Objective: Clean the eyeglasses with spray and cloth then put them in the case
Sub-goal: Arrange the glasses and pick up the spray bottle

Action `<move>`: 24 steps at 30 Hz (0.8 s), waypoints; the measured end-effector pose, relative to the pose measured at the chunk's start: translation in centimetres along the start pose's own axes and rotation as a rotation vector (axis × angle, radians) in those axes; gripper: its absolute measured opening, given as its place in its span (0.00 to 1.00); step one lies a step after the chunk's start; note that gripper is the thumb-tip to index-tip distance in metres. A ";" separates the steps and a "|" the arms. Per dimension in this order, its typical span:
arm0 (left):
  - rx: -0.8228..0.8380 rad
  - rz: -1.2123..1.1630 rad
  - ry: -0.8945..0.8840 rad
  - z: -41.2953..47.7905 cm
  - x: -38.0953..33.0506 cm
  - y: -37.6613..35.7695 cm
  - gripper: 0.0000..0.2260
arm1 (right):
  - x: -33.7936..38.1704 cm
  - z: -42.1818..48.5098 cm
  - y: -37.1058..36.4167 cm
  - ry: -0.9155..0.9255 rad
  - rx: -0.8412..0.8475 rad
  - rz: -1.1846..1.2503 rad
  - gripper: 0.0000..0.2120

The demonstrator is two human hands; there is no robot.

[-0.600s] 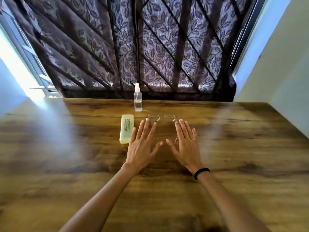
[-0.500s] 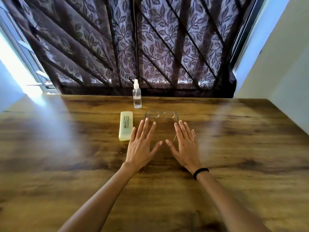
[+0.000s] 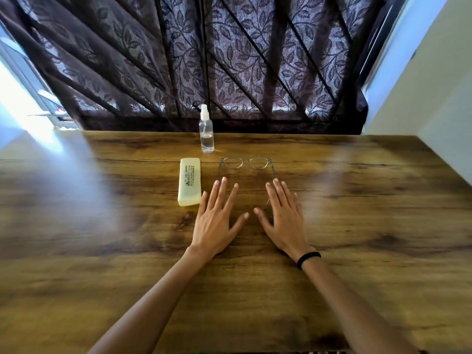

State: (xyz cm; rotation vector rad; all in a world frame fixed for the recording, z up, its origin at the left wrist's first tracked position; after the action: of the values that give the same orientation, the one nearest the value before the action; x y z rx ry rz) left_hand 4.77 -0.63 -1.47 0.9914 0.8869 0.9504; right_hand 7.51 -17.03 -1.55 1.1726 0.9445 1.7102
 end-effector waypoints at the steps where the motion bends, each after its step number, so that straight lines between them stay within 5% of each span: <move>1: -0.001 0.000 -0.001 0.0 0.0 0.0 0.33 | 0.0 0.0 0.0 -0.001 0.002 0.000 0.31; 12: -0.090 -0.119 0.004 2.0 0.0 0.7 0.32 | -0.1 0.8 0.5 -0.020 -0.062 0.214 0.27; 19: -0.295 -0.268 0.178 5.9 2.2 3.9 0.16 | -2.3 4.5 1.8 -0.309 -0.186 0.615 0.15; 24: -0.246 -0.287 0.354 8.3 4.8 4.9 0.10 | -3.1 7.0 1.3 -0.541 -0.115 0.870 0.09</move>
State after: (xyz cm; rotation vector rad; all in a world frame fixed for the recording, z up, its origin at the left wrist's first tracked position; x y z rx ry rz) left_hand 12.81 2.78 4.76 0.4756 1.1404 0.9745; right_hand 14.59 -19.47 0.56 1.9998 -0.0350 1.8602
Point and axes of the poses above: each hand's wrist, its own z-axis towards the middle knuckle, its own y-axis out of the back of the hand, x = y × z, the point moved 5 cm from there along z, towards the middle knuckle, and after that the axes turned 9 degrees about -y, right-handed, at the moved point
